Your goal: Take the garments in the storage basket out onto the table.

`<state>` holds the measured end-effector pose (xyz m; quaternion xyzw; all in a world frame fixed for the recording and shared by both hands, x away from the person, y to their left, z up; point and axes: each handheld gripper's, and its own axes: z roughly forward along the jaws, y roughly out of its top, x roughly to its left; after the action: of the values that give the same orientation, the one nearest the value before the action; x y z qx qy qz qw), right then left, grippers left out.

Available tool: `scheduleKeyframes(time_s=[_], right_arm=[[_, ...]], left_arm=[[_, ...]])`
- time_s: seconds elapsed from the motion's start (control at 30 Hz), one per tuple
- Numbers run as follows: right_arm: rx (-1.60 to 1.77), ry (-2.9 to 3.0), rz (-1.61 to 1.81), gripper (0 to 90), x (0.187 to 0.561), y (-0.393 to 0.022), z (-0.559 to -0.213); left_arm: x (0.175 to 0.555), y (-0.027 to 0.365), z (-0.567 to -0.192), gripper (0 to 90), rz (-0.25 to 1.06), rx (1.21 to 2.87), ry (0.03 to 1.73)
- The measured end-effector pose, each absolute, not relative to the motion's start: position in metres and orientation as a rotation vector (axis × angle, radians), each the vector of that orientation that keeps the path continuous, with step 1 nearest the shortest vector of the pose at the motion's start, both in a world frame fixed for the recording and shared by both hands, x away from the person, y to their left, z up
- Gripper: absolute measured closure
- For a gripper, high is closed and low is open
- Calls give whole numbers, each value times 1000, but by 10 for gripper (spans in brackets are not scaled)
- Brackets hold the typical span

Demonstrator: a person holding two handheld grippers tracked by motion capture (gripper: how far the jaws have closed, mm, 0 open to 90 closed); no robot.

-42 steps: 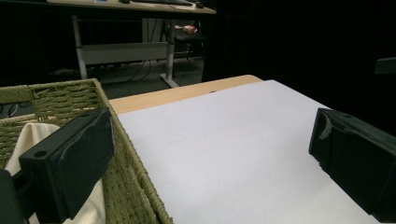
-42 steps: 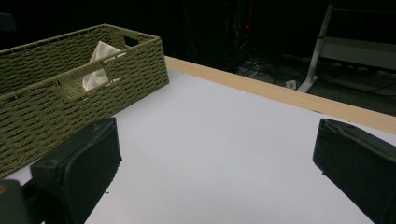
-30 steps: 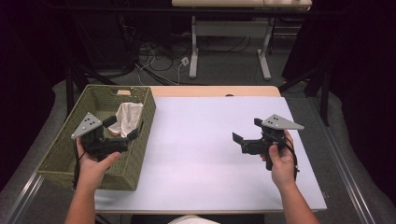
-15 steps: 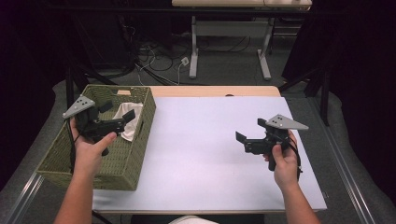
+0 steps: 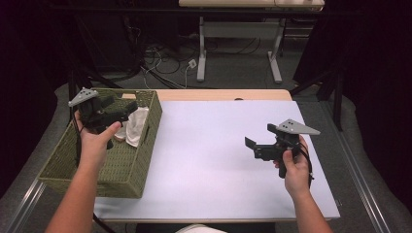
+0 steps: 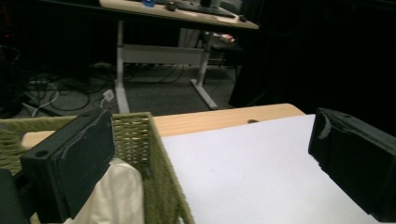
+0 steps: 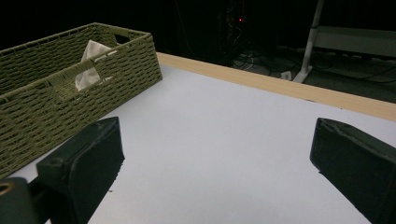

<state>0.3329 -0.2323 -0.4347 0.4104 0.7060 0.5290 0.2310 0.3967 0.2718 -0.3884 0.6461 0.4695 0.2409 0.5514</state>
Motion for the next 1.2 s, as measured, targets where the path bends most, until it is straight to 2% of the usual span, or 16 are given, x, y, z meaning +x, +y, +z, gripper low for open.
scheduleKeyframes(time_s=[0.4, 0.77, 1.2], right_arm=[[1137, 1951, 1448, 25, 334, -230, -437], [1133, 1964, 1443, 26, 334, -228, -439], [1146, 1971, 1446, 28, 336, -228, -441]], left_arm=[[420, 274, -389, 7, 600, 1529, 1230], [435, 270, -391, 11, 603, 1558, 1252], [457, 282, -409, 12, 604, 1574, 1373]])
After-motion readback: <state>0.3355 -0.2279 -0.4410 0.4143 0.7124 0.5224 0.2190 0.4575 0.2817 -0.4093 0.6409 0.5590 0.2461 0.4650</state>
